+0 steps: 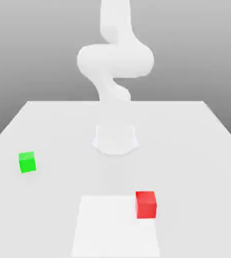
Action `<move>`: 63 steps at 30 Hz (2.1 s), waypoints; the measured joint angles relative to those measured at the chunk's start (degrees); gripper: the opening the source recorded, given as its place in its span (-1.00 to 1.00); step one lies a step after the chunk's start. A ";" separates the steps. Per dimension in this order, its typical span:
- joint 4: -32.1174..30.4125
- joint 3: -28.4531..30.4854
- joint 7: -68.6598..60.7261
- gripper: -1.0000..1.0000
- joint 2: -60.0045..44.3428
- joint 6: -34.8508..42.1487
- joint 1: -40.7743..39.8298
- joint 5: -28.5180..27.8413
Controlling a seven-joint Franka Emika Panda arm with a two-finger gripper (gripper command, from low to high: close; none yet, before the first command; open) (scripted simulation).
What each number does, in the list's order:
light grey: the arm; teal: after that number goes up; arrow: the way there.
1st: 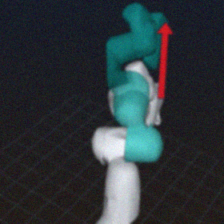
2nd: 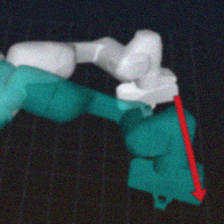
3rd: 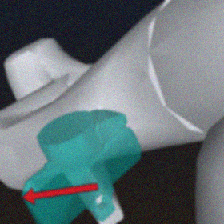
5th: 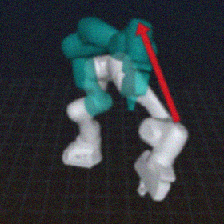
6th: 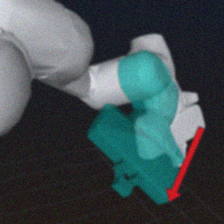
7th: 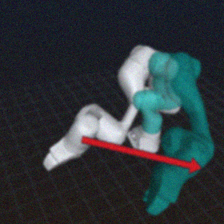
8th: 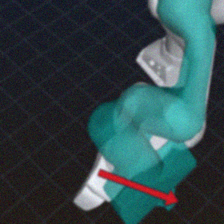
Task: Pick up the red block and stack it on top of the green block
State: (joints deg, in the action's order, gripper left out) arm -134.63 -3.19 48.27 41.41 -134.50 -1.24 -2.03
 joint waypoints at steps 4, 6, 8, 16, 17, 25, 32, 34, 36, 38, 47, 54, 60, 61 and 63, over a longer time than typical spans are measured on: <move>-4.73 -4.36 3.92 0.00 -7.77 -4.48 -1.85 -3.21; -6.99 -5.96 5.69 0.00 -11.61 -6.61 -2.58 -4.59; -9.25 -7.25 7.29 0.00 -15.45 -8.74 -3.18 -5.79; -18.35 -9.79 11.40 0.00 -30.05 -17.49 -3.64 -7.37; -19.50 -9.92 11.42 0.00 -31.69 -18.64 -3.43 -6.90; -25.96 -10.92 7.71 0.00 -41.50 -26.71 -0.14 1.61; -24.81 -8.99 11.04 0.00 -47.49 -31.72 0.42 -2.61; -24.58 -7.76 12.23 0.00 -49.44 -33.37 1.26 -4.24; -24.40 -6.40 13.62 0.00 -51.49 -35.02 2.12 -6.23; -24.30 -4.50 14.77 0.00 -53.60 -36.76 3.58 -7.93; -24.26 -3.01 15.56 -1.00 -55.15 -38.10 4.77 -9.10; -24.68 -7.54 11.45 -1.00 -48.50 -32.62 1.77 -3.14; -25.68 -8.86 8.30 -1.00 -43.16 -28.14 1.51 1.03; -25.91 -9.00 7.90 -1.00 -42.39 -27.49 1.47 1.51; -26.42 -9.12 7.33 -1.00 -40.97 -26.31 1.52 2.25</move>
State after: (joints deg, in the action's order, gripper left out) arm -161.05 -12.30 55.60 0.44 -160.80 0.27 0.22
